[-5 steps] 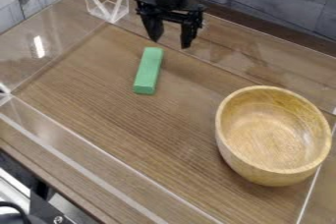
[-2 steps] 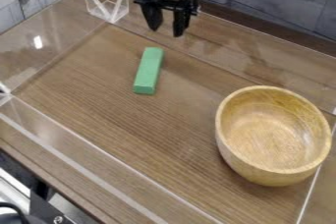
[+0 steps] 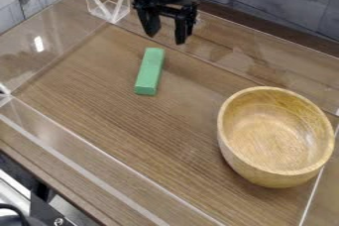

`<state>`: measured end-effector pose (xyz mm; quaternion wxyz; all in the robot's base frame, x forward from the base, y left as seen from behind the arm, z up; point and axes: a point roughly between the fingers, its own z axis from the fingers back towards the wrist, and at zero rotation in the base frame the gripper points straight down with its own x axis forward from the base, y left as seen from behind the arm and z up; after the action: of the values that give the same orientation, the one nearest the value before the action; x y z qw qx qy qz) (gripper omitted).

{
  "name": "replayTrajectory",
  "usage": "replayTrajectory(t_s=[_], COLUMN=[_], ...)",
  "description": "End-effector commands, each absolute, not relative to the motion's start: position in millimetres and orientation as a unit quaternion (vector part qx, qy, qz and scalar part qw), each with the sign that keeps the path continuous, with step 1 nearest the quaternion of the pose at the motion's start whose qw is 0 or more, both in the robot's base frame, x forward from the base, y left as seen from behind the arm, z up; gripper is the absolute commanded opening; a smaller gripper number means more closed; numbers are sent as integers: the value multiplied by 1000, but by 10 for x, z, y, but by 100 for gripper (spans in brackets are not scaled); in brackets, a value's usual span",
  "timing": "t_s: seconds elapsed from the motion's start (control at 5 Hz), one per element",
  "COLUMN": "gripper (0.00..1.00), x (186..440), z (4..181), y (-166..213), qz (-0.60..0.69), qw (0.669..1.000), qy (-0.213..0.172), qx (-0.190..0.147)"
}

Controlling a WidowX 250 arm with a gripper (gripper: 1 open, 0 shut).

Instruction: Move green object from inside the wooden bowl to the table next to it

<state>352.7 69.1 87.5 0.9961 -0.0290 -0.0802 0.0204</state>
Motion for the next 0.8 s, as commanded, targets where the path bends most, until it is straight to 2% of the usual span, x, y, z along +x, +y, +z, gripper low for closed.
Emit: replayTrajectory(t_s=[0.0, 0.2, 0.6], gripper=[100, 100, 100], x=[3526, 3521, 3505], z=[1188, 1220, 1015], y=[612, 604, 667], qz=[33, 44, 39], qw=[992, 991, 992], qy=[-119, -122, -118], qx=[-19, -15, -10])
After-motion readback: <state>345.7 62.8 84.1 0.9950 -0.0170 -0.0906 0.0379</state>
